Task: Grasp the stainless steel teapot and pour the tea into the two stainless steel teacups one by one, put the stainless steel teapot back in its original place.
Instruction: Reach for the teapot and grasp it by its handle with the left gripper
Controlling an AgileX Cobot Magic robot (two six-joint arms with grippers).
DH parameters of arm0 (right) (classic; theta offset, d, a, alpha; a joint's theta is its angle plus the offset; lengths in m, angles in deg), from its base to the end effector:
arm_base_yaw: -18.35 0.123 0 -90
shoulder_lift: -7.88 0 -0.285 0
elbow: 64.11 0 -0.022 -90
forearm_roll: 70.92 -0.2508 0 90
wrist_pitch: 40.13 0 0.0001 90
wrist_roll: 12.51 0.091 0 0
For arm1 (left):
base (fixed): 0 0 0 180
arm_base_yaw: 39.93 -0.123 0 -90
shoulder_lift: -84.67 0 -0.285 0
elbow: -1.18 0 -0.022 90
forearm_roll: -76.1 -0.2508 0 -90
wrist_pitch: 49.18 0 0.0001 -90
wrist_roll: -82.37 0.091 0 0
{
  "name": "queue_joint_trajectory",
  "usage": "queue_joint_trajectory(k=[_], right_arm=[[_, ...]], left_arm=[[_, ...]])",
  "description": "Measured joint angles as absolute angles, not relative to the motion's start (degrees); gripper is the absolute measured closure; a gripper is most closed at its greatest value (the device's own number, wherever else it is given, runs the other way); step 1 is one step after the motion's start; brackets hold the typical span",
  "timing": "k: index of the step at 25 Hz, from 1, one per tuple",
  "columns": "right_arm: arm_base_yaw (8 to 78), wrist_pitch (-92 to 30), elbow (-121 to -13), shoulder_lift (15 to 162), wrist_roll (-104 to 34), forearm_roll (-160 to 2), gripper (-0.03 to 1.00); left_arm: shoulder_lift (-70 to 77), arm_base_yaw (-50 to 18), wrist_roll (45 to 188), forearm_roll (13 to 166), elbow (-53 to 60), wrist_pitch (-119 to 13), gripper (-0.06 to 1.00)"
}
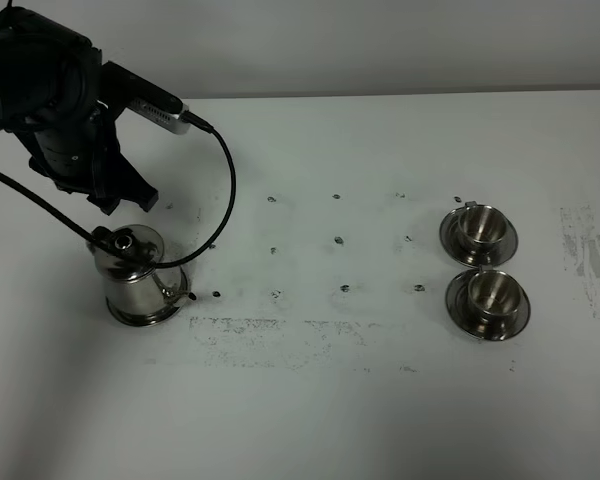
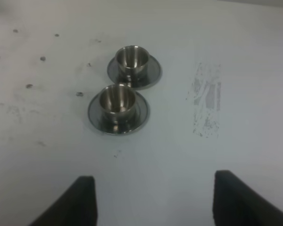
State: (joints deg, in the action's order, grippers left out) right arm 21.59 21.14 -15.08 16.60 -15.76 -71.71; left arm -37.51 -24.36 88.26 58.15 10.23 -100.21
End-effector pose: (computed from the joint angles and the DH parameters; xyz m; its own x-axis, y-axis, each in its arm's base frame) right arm -0.0019 0.0010 0.2744 -0.4803 -0.0773 -0.8737 -0.0912 0.9951 -0.0379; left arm 0.4077 -0.0910 0.2015 -0.8204 0.5301 -0.2144 0.4586 0.8339 0.3070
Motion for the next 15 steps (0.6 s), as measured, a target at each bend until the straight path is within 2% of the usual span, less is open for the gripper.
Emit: queue_joint_trajectory(k=[15], right_arm=[[21.6,21.1,-15.1,16.6,-15.8,-71.7,0.46]], left_arm=[[-36.1,-27.2,94.8,62.0,5.0,-97.9,0.49]])
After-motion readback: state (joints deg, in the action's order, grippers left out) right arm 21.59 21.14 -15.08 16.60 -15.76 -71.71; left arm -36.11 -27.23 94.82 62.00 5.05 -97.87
